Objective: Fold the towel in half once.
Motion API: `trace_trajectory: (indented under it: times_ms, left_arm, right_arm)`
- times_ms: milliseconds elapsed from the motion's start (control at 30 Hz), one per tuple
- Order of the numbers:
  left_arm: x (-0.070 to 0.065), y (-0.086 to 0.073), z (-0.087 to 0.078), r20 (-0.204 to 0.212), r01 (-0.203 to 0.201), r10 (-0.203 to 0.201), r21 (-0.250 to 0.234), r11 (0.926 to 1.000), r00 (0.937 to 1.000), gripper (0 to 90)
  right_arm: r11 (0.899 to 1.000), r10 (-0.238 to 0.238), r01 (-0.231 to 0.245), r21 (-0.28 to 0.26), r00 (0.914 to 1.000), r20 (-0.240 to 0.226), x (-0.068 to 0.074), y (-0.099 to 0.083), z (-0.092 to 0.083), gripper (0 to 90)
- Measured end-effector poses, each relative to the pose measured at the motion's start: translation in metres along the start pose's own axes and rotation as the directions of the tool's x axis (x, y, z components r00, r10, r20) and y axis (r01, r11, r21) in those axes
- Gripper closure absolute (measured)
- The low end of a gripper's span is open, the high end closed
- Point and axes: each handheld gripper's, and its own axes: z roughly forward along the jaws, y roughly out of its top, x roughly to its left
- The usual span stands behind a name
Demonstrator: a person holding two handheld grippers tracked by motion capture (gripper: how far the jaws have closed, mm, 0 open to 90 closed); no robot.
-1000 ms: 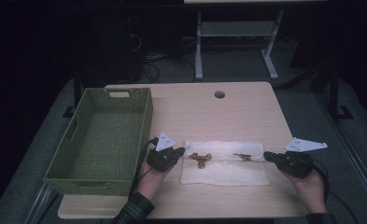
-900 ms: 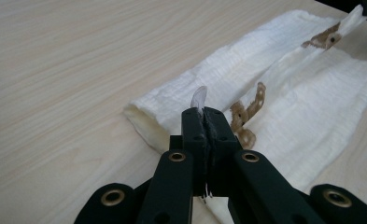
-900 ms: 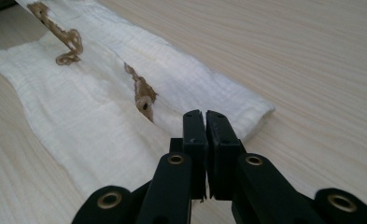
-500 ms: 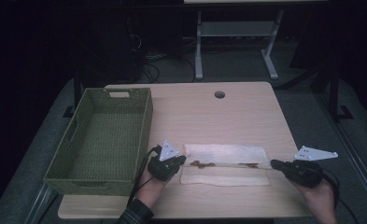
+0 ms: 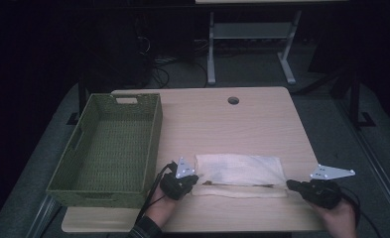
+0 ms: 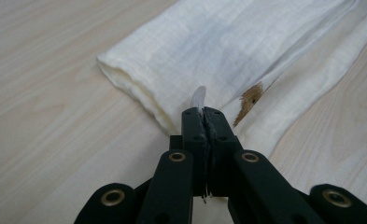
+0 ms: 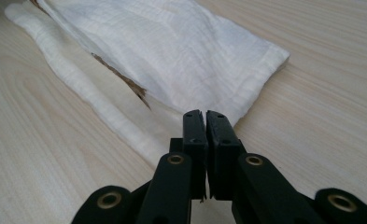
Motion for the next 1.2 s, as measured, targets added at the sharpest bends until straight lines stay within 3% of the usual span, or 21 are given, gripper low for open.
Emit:
trace_trajectory:
  times_ms: [167,233,333,400,667,800,1200]
  left_arm:
    - [-0.001,-0.004,0.004,0.020,0.017,-0.018,0.044,0.9989,0.9996,87.8]
    - [-0.001,-0.004,0.004,0.022,0.016,-0.017,0.040,0.9990,0.9996,86.1]
    - [0.001,-0.002,0.000,0.021,0.006,-0.006,0.007,1.0000,0.9998,76.5]
    - [0.004,0.000,-0.002,0.028,0.017,-0.016,-0.029,0.9994,0.9995,66.5]
    - [0.012,0.007,0.003,0.031,0.067,-0.064,-0.096,0.9931,0.9974,50.1]
    - [0.018,0.016,0.007,0.011,0.057,-0.056,-0.128,0.9901,0.9984,48.9]
    - [0.040,0.028,0.027,-0.047,0.065,-0.071,-0.126,0.9899,0.9964,46.7]
  right_arm:
    - [1.000,-0.003,0.003,0.017,0.9999,-0.014,0.003,-0.005,0.000,86.4]
    - [1.000,-0.004,0.005,0.022,0.9998,-0.022,0.004,-0.007,0.001,84.6]
    - [1.000,-0.008,0.008,0.004,0.9999,-0.014,0.005,-0.008,0.000,69.1]
    - [1.000,0.002,-0.002,-0.023,1.0000,-0.005,0.005,-0.005,-0.002,64.6]
    - [0.999,-0.005,0.007,-0.053,0.9996,0.026,0.002,0.007,0.005,57.5]
    - [0.997,-0.002,0.005,-0.081,0.9993,0.038,0.000,0.016,0.006,56.1]
    - [0.997,0.022,-0.017,-0.077,0.9978,0.062,-0.018,0.035,0.031,55.8]
